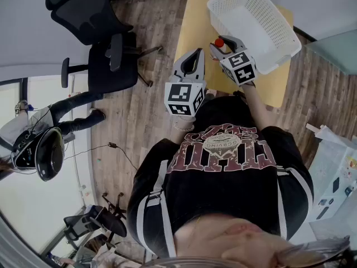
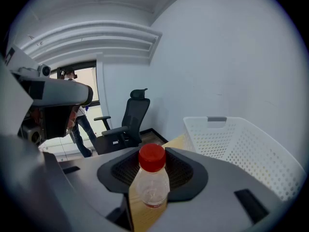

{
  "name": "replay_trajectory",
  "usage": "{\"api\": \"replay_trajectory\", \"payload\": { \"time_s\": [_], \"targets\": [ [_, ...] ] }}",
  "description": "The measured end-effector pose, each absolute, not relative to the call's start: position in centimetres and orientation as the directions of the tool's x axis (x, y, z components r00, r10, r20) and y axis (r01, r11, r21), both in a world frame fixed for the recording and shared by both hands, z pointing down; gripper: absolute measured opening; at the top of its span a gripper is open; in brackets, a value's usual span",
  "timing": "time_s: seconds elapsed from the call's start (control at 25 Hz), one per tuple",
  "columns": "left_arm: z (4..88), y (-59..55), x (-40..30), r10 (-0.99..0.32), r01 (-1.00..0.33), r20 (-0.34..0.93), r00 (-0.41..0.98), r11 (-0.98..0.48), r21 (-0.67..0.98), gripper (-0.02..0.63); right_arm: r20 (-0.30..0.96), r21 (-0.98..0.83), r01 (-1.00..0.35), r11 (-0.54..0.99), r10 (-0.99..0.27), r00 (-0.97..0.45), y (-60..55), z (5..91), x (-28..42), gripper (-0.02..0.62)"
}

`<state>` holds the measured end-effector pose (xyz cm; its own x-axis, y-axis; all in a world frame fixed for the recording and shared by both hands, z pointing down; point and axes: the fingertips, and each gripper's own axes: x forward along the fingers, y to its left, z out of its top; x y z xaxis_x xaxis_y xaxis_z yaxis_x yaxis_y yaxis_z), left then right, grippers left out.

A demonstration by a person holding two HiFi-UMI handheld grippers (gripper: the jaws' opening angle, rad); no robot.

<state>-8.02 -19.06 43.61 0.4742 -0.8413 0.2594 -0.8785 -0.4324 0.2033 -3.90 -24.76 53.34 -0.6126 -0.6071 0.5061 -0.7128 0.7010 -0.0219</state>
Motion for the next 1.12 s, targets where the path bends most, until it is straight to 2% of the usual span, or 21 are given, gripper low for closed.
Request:
{"api": "replay_trajectory", "payload": {
  "time_s": [1.12],
  "targets": [
    [43.8, -18.8, -7.3, -0.823, -0.860, 0.255, 0.507, -0.464, 0.214, 0.048, 0.481, -0.032, -0.744, 0.667, -0.642, -0.597, -22.7, 54.1, -3.7, 0.169]
  ]
}}
